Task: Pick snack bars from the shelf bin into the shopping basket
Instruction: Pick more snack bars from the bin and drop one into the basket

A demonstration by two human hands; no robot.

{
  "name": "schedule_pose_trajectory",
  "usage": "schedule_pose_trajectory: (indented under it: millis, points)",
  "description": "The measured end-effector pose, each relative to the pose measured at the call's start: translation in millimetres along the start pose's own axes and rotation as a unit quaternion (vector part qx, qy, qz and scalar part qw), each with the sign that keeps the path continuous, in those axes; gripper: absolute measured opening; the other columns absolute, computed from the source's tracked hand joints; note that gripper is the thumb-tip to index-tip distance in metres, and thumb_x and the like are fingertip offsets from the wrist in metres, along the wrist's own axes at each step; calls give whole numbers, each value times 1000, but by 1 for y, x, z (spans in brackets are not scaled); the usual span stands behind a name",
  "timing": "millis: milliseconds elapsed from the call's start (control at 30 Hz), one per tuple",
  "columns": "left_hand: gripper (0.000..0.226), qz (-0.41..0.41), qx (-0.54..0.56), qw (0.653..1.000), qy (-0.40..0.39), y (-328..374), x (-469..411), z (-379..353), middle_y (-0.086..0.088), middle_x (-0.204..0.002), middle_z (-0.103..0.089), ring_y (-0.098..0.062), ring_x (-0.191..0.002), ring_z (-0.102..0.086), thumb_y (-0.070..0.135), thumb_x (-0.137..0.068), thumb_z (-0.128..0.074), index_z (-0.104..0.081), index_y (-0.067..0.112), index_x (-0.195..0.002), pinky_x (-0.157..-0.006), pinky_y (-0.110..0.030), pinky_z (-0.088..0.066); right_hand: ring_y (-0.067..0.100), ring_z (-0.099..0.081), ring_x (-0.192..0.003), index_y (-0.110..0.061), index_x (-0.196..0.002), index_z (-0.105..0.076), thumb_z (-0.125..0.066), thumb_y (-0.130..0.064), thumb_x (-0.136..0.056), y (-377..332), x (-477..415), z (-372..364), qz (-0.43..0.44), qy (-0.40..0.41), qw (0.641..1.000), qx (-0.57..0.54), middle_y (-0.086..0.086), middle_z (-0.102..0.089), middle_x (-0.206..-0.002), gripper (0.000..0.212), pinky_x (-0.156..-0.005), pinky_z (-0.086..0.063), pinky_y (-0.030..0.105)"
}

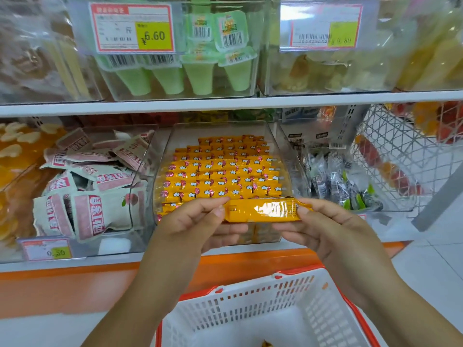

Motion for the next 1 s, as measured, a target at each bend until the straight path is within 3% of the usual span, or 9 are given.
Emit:
schedule_pose_trajectory:
  millis: [167, 267, 333, 400, 533, 633, 733, 833, 1000]
  points:
    - [35, 9, -16, 999, -33, 1, 0, 5, -6, -98, -77, -22, -92, -75, 8, -84, -60, -66, 21, -115, -79, -26, -60, 36, -72, -96, -2, -117, -65, -71, -12, -60, 0, 0, 5, -23, -47, 998, -27, 24, -72, -104, 58, -73, -59, 27]
    - [22, 2, -25, 1000, 4, 3, 1, 4, -4, -83, -77, -21, -83, -75, 5, -93, -54, -70, 14, -104, -67, -21, -59, 35, -73, -89, -14, -91, -77, -86, -24, -54, 2, -1, 8, 1, -32, 999, 14, 20, -74, -94, 40, -73, -59, 30]
    - [20, -5, -85, 996, 20, 2, 3, 3, 11, -68, -70, -15, -80, -75, 16, -97, -53, -70, 15, -86, -68, -18, -54, 30, -73, -88, -20, -72, -74, -92, -52, -45, 5, -2, 10, 18, -22, 997, 71, 13, -74, -93, 46, -82, -57, 37]
    - [27, -16, -140, 989, 32, 3, 4, 1, 14, -61, -60, -13, -84, -74, 25, -98, -52, -63, 23, -73, -74, -23, -47, 28, -72, -86, -20, -67, -69, -91, -59, -43, 6, -4, 10, 22, -8, 997, 72, 13, -72, -93, 51, -85, -58, 39]
    - [12, -32, -105, 992, 66, 6, 5, -4, 7, -69, -70, -17, -72, -75, 17, -98, -53, -56, 22, -88, -71, -25, -50, 28, -73, -76, -15, -79, -72, -81, -34, -58, 7, -4, 2, 24, -2, 1000, 5, 17, -67, -90, 30, -70, -60, 28]
    - [10, -48, -78, 993, 80, 9, 6, -5, -6, -77, -74, -19, -68, -73, 11, -94, -57, -56, 21, -97, -58, -18, -54, 30, -73, -71, -21, -92, -68, -74, -29, -58, 5, -2, -2, 55, 15, 998, 18, 11, -73, -84, 35, -63, -58, 25]
    - [17, -55, -59, 993, 88, 6, 5, -3, -7, -77, -72, -20, -71, -74, 4, -93, -59, -68, 18, -88, -56, -24, -57, 30, -73, -68, -24, -80, -66, -81, -40, -58, 2, 2, -3, 98, 17, 994, 54, 5, -74, -90, 31, -64, -59, 27]
    - [16, -38, -49, 994, 90, 3, 4, -3, 2, -76, -73, -16, -67, -72, 6, -89, -63, -73, 18, -86, -55, -23, -57, 29, -73, -72, -22, -86, -72, -84, -65, -49, 5, 1, 1, 94, 30, 991, 90, 6, -74, -94, 59, -73, -61, 33]
    - [29, 4, -40, 998, 46, 5, -2, 5, 8, -93, -77, -21, -70, -74, 19, -70, -71, -71, 19, -99, -63, -21, -58, 31, -74, -87, -29, -93, -74, -87, -66, -43, 8, -3, 0, 60, -24, 993, 96, 10, -76, -98, 63, -88, -57, 39]
Point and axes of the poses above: each hand's wrist, its own x-axis away from the middle knuckle, its own z-axis out of the back of the hand, y = z × x, the point moved 3 cm from there along -x, towards the middle knuckle
